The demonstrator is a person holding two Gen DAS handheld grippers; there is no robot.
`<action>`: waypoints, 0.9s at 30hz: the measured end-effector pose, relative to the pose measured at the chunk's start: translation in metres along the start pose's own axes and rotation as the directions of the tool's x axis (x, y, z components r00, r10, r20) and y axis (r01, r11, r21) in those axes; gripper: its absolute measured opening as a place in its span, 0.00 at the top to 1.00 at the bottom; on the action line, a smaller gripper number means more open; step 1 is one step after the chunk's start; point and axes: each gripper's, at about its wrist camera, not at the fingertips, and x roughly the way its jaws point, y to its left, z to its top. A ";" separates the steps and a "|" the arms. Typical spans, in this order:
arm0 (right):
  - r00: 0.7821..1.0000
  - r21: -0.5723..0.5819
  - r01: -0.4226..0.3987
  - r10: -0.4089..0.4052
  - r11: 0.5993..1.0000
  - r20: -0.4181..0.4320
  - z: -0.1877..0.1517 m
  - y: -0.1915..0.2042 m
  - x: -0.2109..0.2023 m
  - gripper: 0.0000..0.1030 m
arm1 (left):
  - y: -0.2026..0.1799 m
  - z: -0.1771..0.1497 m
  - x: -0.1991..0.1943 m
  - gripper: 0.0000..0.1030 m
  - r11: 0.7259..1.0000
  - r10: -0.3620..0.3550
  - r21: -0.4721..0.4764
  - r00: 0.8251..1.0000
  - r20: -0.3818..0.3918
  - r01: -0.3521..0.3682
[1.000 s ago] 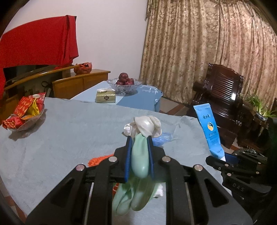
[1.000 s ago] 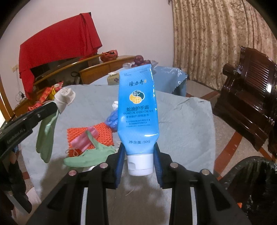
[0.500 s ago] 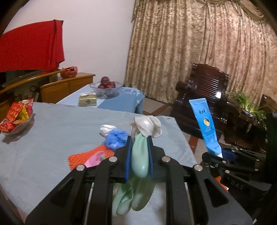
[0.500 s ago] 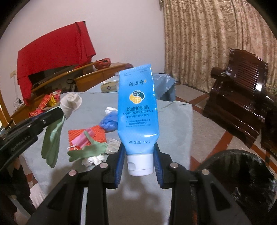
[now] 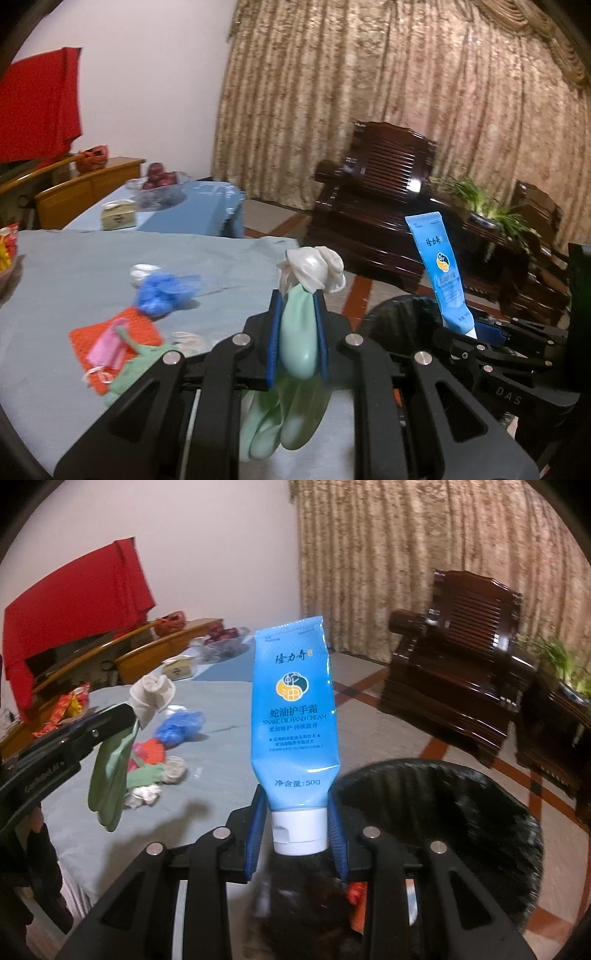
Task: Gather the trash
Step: 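Carry the glove and blue tube over the black bin with both tools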
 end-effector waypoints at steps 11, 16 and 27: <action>0.992 0.077 0.124 -0.124 0.989 -0.008 -0.016 -0.063 -0.025 0.70 | -0.069 -0.007 0.034 0.85 0.988 -0.136 0.061 0.990 -0.041 0.138; 0.987 0.102 0.163 -0.163 0.981 -0.014 -0.021 -0.083 -0.032 0.70 | -0.100 -0.011 0.047 0.85 0.977 -0.187 0.090 0.981 -0.055 0.192; 0.973 0.152 0.230 -0.227 0.961 -0.036 -0.035 -0.127 -0.042 0.70 | -0.151 -0.024 0.085 0.85 0.951 -0.263 0.138 0.959 -0.105 0.276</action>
